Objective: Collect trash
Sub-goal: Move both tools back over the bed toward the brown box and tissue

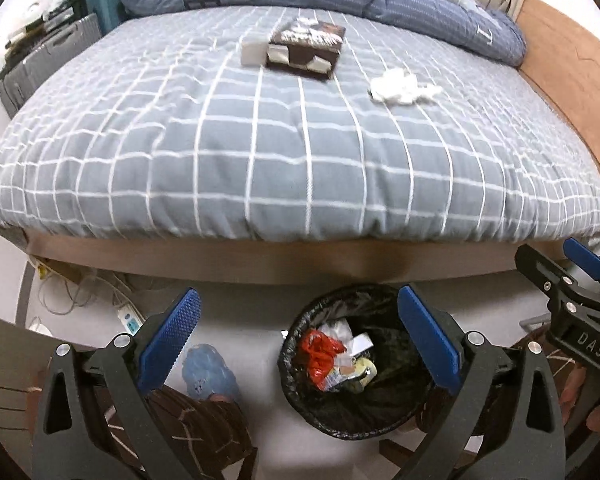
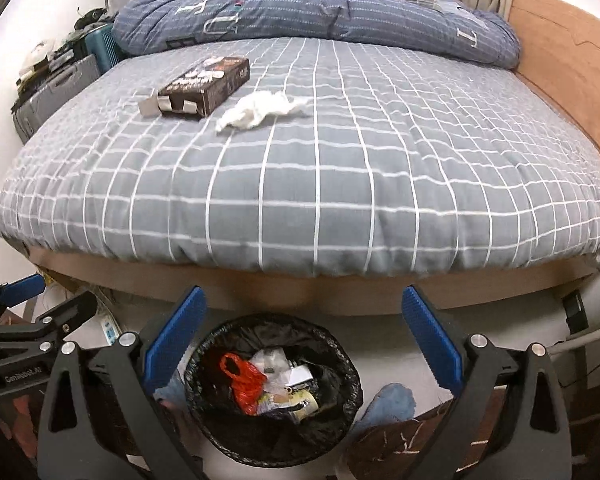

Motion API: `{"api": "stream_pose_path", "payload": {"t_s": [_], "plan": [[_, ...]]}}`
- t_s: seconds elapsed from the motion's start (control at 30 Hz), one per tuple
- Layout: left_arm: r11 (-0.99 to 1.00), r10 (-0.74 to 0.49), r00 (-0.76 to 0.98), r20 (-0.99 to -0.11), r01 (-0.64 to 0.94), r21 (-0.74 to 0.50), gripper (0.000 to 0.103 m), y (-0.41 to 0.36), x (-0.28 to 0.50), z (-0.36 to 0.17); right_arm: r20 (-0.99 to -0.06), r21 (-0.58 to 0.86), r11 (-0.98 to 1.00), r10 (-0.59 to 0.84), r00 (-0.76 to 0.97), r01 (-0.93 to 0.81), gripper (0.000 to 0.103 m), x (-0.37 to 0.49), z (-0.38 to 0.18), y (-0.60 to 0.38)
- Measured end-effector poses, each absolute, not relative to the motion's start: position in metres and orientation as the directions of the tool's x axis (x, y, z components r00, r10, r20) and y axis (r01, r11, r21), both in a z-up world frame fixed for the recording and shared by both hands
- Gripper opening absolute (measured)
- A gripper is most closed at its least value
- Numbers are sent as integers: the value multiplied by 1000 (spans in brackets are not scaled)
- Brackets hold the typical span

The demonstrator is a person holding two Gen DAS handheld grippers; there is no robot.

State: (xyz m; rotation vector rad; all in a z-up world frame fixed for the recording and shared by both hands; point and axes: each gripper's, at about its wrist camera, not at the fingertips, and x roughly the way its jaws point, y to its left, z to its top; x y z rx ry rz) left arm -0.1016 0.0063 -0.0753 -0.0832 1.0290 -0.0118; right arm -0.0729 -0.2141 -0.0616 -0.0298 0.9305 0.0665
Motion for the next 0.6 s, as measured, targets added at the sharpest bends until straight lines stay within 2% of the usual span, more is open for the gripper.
{"api": "stream_pose_path", "payload": {"t_s": [0.6], "plan": [[996,-49,534,-844,-34,-80,97,8,-48,-32,-771,-14,997,36,636,-72,94,-21,-7,-219]]}}
